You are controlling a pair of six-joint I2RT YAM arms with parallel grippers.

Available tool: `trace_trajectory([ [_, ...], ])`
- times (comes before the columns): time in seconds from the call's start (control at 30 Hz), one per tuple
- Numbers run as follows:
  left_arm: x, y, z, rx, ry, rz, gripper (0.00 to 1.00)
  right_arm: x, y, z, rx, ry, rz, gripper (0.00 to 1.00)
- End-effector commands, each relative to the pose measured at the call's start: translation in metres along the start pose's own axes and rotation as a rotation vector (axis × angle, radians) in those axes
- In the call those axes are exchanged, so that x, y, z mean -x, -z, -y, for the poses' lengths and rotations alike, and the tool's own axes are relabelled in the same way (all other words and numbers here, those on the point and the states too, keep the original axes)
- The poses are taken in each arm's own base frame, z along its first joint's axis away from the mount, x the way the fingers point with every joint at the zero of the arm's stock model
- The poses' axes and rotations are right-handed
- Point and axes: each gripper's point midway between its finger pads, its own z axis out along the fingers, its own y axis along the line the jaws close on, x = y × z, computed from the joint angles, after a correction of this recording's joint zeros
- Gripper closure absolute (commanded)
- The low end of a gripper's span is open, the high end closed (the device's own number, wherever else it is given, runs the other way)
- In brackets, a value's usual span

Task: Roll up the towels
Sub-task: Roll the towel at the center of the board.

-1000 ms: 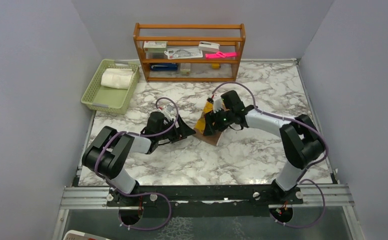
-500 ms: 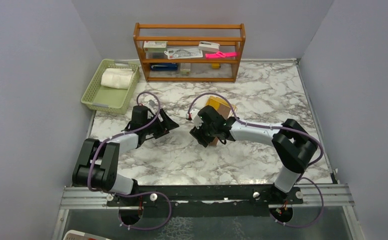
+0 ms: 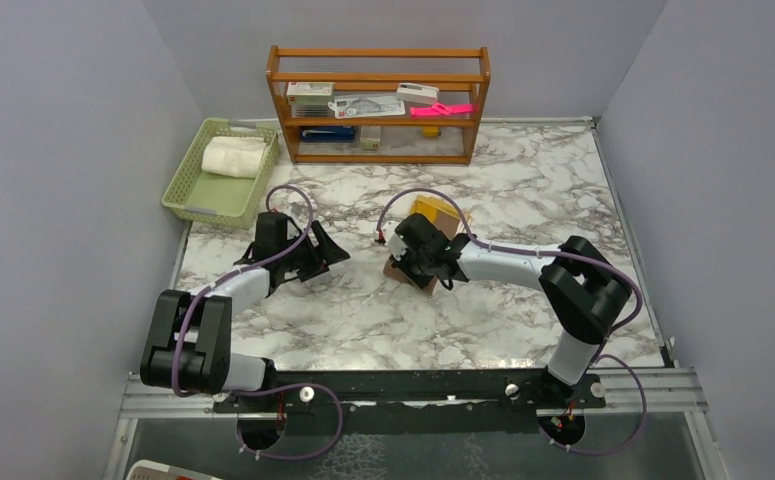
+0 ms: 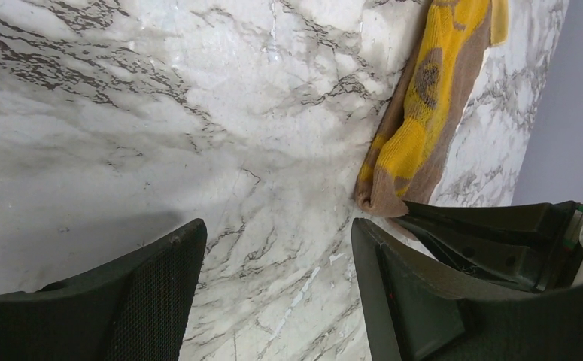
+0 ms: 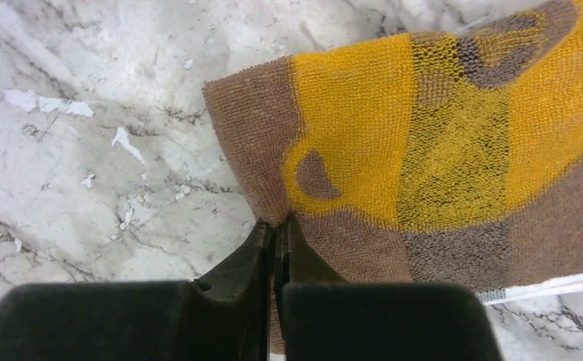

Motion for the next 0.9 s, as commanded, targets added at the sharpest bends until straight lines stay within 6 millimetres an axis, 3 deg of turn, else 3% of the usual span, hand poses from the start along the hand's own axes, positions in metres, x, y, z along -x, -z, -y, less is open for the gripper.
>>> trace_trajectory([
  [0.0, 0.016, 0.012, 0.019, -0.042, -0.058, 0.030, 0.27, -0.006, 0.004, -0.033, 0.161, -0.041, -0.047, 0.99],
  [0.13, 0.028, 0.028, 0.036, -0.066, -0.138, 0.064, 0.26, 0.022, 0.038, -0.099, 0.577, -0.059, 0.010, 0.99],
  [0.27, 0.030, 0.040, 0.057, -0.131, -0.201, 0.056, 0.26, 0.026, 0.054, -0.128, 0.846, -0.112, -0.027, 0.99],
  [0.53, 0.022, 0.050, 0.087, -0.302, -0.248, 0.034, 0.27, 0.009, 0.044, -0.115, 1.039, -0.383, -0.124, 0.99],
  [0.63, 0.017, 0.050, 0.106, -0.400, -0.251, 0.003, 0.41, 0.007, 0.045, -0.108, 1.080, -0.456, -0.118, 0.99],
  [0.77, -0.005, 0.042, 0.127, -0.486, -0.272, -0.084, 0.73, -0.002, 0.042, -0.103, 1.129, -0.563, -0.160, 0.99],
  [0.87, -0.030, 0.027, 0.132, -0.487, -0.277, -0.174, 0.77, -0.008, 0.038, -0.107, 1.179, -0.623, -0.201, 0.99],
])
